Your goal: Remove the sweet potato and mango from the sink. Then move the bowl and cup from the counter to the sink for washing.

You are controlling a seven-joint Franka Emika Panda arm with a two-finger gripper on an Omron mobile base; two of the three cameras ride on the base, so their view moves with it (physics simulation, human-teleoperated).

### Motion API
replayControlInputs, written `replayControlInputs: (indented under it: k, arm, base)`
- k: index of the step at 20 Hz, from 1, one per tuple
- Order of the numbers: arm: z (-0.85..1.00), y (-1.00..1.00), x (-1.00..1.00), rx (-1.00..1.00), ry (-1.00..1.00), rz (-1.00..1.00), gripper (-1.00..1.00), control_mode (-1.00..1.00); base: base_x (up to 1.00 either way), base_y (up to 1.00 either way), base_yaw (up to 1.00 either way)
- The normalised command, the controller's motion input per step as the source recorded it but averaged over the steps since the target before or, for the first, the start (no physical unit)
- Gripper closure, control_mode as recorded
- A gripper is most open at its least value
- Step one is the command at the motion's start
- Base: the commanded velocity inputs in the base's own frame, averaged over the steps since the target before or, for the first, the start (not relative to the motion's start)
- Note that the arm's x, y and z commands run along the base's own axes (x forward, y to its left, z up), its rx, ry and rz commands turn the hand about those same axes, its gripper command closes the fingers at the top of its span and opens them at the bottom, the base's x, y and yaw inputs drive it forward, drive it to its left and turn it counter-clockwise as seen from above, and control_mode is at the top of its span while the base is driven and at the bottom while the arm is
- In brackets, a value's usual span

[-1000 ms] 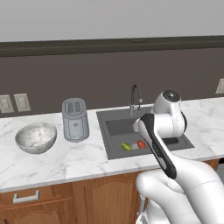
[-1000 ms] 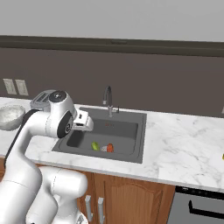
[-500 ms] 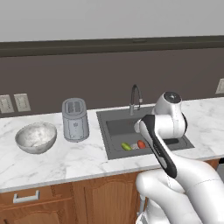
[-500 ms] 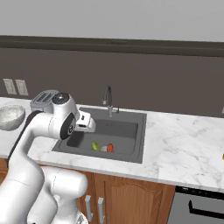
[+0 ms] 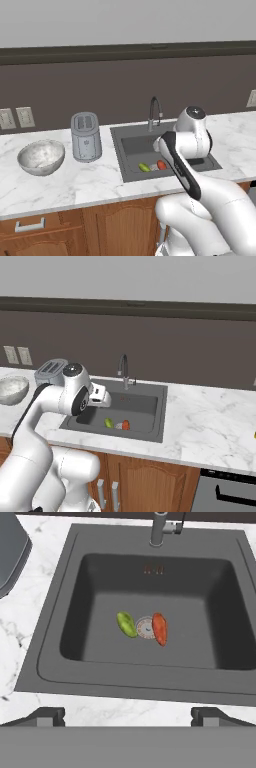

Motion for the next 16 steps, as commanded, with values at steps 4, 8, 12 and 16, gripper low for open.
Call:
replayControlInputs:
  k: [4,8,12,16]
  arm:
    - [-0.06,-0.01,0.14,0.0,0.0,0.01,-1.0,-1.0]
    - [-0.06,0.0,0.15,0.0,0.0,0.02,-1.0,-1.0]
    - [-0.07,0.0,0.17,0.0,0.0,0.01,-1.0,-1.0]
    - [-0.08,0.0,0.17,0.0,0.0,0.01,-1.0,-1.0]
  base:
    - [0.0,0.0,0.0]
    - [0.0,0.0,0.0]
    - [0.0,0.0,0.0]
    - [0.0,0.0,0.0]
